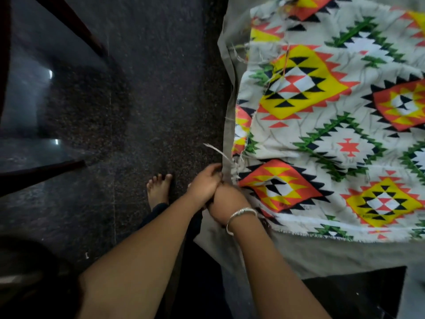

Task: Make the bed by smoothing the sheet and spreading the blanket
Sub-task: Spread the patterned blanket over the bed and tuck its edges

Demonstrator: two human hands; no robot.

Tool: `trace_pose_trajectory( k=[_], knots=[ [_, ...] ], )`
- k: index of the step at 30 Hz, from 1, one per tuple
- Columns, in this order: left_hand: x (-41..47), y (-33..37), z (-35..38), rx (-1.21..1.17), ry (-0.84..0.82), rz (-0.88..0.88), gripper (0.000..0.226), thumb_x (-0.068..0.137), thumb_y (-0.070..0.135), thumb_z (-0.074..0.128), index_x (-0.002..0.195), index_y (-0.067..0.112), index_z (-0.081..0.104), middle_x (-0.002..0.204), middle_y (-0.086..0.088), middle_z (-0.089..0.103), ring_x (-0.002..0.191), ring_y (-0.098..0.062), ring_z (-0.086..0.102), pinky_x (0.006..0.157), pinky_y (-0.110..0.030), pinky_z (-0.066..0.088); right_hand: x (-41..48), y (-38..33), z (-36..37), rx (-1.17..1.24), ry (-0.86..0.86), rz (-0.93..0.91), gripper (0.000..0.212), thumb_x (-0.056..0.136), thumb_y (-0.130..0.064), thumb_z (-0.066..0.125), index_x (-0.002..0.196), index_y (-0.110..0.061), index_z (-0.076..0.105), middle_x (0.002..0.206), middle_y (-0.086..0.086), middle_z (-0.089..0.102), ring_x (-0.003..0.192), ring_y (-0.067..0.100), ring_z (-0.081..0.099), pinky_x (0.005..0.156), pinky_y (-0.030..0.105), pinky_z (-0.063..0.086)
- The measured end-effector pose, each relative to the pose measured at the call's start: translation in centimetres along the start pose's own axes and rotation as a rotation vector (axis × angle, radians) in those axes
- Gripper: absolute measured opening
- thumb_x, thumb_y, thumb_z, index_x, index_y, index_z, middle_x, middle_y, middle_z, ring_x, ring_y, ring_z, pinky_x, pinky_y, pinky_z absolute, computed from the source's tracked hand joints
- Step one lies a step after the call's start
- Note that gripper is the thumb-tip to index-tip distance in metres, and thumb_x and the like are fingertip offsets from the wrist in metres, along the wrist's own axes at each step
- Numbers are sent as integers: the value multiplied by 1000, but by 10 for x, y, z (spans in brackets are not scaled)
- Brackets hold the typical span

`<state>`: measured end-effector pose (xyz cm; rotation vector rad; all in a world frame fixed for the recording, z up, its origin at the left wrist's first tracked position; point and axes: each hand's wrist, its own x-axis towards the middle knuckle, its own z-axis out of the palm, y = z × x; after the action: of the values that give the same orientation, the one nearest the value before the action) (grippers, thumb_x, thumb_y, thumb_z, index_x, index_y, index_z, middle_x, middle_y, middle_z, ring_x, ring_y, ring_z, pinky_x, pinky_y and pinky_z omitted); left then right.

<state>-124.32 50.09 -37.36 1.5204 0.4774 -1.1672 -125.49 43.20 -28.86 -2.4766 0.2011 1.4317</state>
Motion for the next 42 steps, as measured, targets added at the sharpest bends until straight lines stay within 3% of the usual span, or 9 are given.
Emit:
trace_pose_trajectory(
  k=[8,13,17,23,26,29,32,35,42],
  knots=[
    [-8,181,-69,-93,80,302,34,99,22,43,132,14,50,127,-7,56,118,-18,52,101,-28,38,36,-46,-153,56,487,-127,42,83,-12,52,123,0,53,115,17,57,105,33,56,83,34,43],
    [-1,241,-85,-89,48,373,33,98,20,45,131,21,46,104,3,59,91,-9,55,71,-19,44,58,-37,-227,-33,878,-97,31,74,-21,47,89,-3,67,91,22,63,87,40,58,77,40,45],
    [22,278,-81,-30,59,409,42,96,14,49,136,21,42,103,-3,59,87,-15,58,78,-28,48,81,-13,-279,-90,977,46,30,70,-21,57,95,-10,67,111,28,57,102,45,53,86,44,43],
    [86,365,-61,-61,37,509,45,97,6,45,140,16,40,74,10,57,55,4,48,58,-9,41,129,13,-342,-118,804,146,58,88,-31,52,143,-33,34,157,17,5,143,39,6,113,53,12],
    [113,402,-42,-67,-29,463,50,99,17,45,146,21,29,126,4,58,112,-6,54,102,-23,41,150,23,-348,-115,738,156,61,96,-22,36,151,-18,8,159,3,0,145,34,-2,115,49,4],
    [134,416,-34,-92,71,421,57,93,26,53,145,23,31,142,-11,45,128,-16,46,110,-35,36,163,24,-346,-94,855,106,53,92,-12,42,143,-3,33,150,16,32,140,39,24,113,46,21],
    [146,427,-36,-138,344,336,19,87,12,61,106,14,65,99,-15,68,95,-26,64,92,-40,50,169,20,-357,-51,1152,-15,22,77,-3,52,92,-1,67,92,19,69,89,37,65,78,38,52],
    [161,437,-50,-81,319,291,22,84,3,60,66,15,59,75,-16,66,75,-24,59,82,-42,51,173,9,-384,-57,1184,-48,13,70,0,50,62,-7,57,58,14,54,55,29,52,58,34,30],
    [179,425,-104,9,464,203,29,86,5,53,59,15,48,64,-2,53,66,-15,48,63,-30,39,199,-42,-410,-94,686,-42,20,89,-6,38,95,-5,57,81,13,67,75,33,64,64,36,45]
  ],
)
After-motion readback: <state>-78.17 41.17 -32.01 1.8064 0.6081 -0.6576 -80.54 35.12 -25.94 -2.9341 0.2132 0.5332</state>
